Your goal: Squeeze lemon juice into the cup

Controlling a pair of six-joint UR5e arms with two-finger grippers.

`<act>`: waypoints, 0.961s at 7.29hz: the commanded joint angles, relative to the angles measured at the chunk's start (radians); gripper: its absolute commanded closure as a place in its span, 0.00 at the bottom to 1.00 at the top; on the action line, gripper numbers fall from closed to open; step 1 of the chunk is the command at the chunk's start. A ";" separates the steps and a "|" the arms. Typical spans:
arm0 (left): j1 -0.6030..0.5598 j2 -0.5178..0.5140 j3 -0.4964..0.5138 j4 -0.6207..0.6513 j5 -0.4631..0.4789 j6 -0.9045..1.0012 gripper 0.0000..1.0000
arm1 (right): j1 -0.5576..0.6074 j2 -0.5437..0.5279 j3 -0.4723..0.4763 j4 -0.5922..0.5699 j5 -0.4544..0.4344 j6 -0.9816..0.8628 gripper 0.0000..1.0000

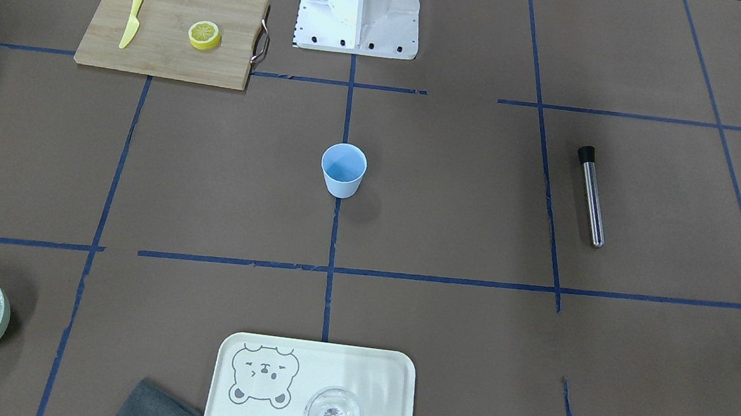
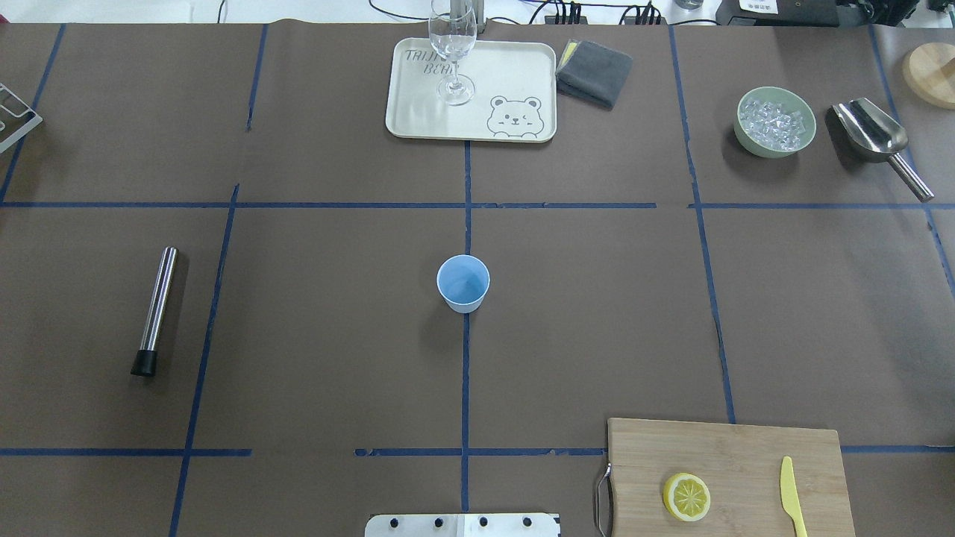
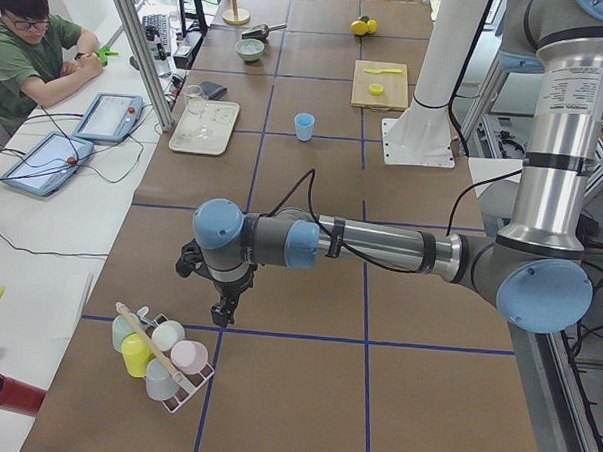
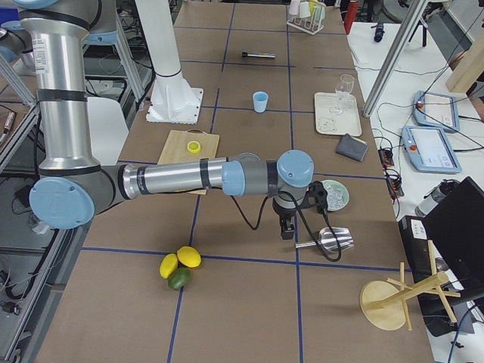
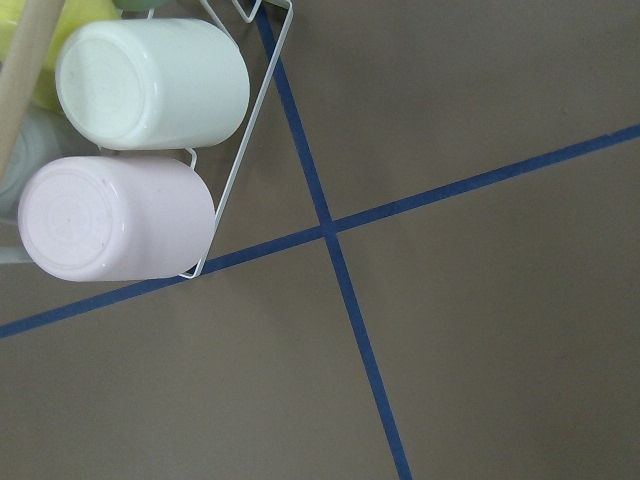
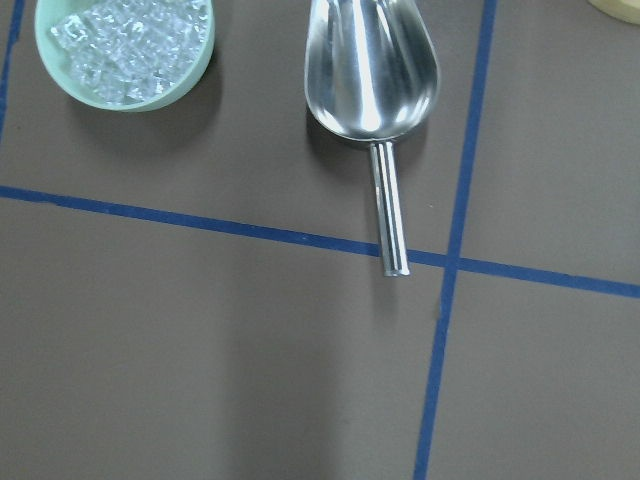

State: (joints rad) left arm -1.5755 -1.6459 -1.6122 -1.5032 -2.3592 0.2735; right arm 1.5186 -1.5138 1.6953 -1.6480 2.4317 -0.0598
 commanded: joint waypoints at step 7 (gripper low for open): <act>0.008 -0.043 -0.044 -0.002 0.000 -0.110 0.00 | -0.593 -0.047 0.508 0.198 -0.207 1.060 0.00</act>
State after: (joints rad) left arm -1.5684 -1.6883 -1.6409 -1.5037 -2.3593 0.2316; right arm 1.0306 -1.5247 2.1104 -1.4683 2.2764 0.8430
